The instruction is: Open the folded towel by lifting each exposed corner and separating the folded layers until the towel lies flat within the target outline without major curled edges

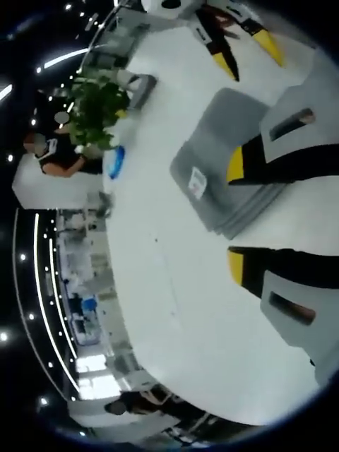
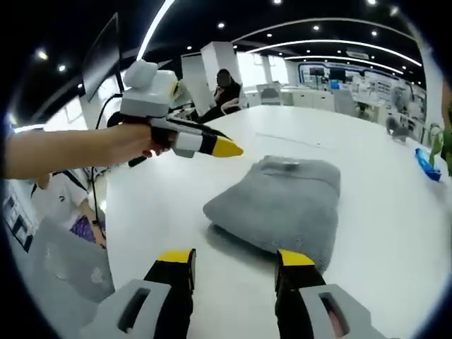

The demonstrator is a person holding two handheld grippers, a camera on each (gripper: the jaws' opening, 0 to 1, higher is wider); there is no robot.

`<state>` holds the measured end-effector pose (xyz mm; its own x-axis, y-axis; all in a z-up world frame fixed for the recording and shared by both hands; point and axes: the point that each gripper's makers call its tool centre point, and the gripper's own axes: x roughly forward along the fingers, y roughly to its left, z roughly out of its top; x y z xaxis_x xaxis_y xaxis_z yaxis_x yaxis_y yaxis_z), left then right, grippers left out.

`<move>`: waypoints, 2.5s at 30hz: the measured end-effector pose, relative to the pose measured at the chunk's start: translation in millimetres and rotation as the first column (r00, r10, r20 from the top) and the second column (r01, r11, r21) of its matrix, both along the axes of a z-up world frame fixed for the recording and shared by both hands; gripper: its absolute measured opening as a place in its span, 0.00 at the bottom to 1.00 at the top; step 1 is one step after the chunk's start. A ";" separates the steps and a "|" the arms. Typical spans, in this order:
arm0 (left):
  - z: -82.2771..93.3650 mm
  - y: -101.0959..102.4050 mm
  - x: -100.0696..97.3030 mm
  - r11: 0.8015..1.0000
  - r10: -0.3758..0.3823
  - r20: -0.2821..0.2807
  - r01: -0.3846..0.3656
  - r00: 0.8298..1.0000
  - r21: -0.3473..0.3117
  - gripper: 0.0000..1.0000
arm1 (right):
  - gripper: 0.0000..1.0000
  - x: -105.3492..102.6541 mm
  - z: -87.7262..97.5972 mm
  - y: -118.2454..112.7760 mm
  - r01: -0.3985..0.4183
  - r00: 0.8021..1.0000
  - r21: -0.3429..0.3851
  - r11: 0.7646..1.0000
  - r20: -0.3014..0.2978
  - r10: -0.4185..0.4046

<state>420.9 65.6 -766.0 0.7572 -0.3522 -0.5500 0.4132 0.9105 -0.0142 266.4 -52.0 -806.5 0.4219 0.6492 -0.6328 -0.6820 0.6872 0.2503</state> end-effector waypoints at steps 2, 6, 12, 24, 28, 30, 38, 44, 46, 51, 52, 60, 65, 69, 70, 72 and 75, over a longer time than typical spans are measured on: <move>6.7 3.1 -11.3 1.000 0.005 0.000 -0.005 1.000 0.007 0.33 | 0.43 -1.8 9.7 1.6 -0.018 1.000 0.003 1.000 0.026 0.018; 24.7 6.2 -40.4 0.999 0.045 0.041 -0.044 0.998 -0.016 0.34 | 0.43 -2.7 40.6 1.3 -0.055 0.992 0.002 0.998 0.110 0.054; 48.3 7.7 -99.7 0.984 0.157 0.117 -0.145 0.981 -0.103 0.35 | 0.43 5.1 63.8 -4.1 -0.114 0.964 -0.028 0.993 0.240 0.118; 24.4 12.3 -132.1 0.951 0.249 0.149 -0.212 0.957 -0.224 0.35 | 0.52 43.7 60.6 5.2 -0.093 0.923 -0.107 0.990 0.364 0.126; 19.2 12.5 -136.1 0.945 0.251 0.142 -0.211 0.957 -0.249 0.35 | 0.51 50.9 56.1 10.6 -0.100 0.917 -0.136 0.986 0.371 0.144; 20.6 13.5 -133.0 0.934 0.264 0.123 -0.222 0.957 -0.281 0.35 | 0.51 53.1 51.5 16.5 -0.120 0.912 -0.164 0.979 0.371 0.174; 20.5 34.0 -128.0 0.942 0.280 0.153 -0.241 0.948 -0.233 0.35 | 0.52 58.5 28.6 36.4 -0.152 0.905 -0.227 0.962 0.359 0.228; 27.7 43.9 -124.7 0.912 0.325 0.147 -0.269 0.934 -0.309 0.35 | 0.50 46.9 14.4 50.9 -0.214 0.886 -0.289 0.933 0.345 0.310; 25.9 44.7 -124.2 0.912 0.325 0.146 -0.269 0.934 -0.310 0.35 | 0.49 41.9 16.3 56.4 -0.224 0.883 -0.286 0.932 0.346 0.318; 22.4 43.8 -126.4 0.911 0.325 0.130 -0.273 0.937 -0.310 0.35 | 0.45 41.5 18.3 78.2 -0.246 0.861 -0.285 0.926 0.375 0.344; 22.7 44.7 -126.1 0.909 0.328 0.131 -0.275 0.936 -0.314 0.35 | 0.44 40.2 18.6 84.9 -0.252 0.857 -0.286 0.924 0.378 0.351; 23.3 46.2 -128.7 0.894 0.345 0.120 -0.287 0.931 -0.344 0.35 | 0.30 44.2 -3.9 91.3 -0.245 0.849 -0.366 0.898 0.367 0.381; 24.9 47.5 -129.0 0.886 0.357 0.121 -0.294 0.926 -0.358 0.34 | 0.18 45.8 -3.1 91.8 -0.235 0.857 -0.350 0.907 0.365 0.363; 22.3 47.7 -130.5 0.900 0.348 0.123 -0.294 0.929 -0.321 0.34 | 0.07 48.7 5.4 92.0 -0.222 0.864 -0.329 0.918 0.370 0.342; 22.9 46.9 -130.6 0.901 0.346 0.126 -0.291 0.930 -0.322 0.34 | 0.06 51.2 8.0 91.0 -0.207 0.874 -0.311 0.928 0.367 0.318; 22.8 46.1 -130.4 0.899 0.345 0.126 -0.289 0.930 -0.329 0.34 | 0.05 52.0 11.7 89.9 -0.196 0.882 -0.293 0.936 0.364 0.299; 21.6 46.7 -131.1 0.896 0.348 0.120 -0.292 0.930 -0.333 0.34 | 0.05 56.6 22.1 88.4 -0.180 0.885 -0.268 0.947 0.376 0.275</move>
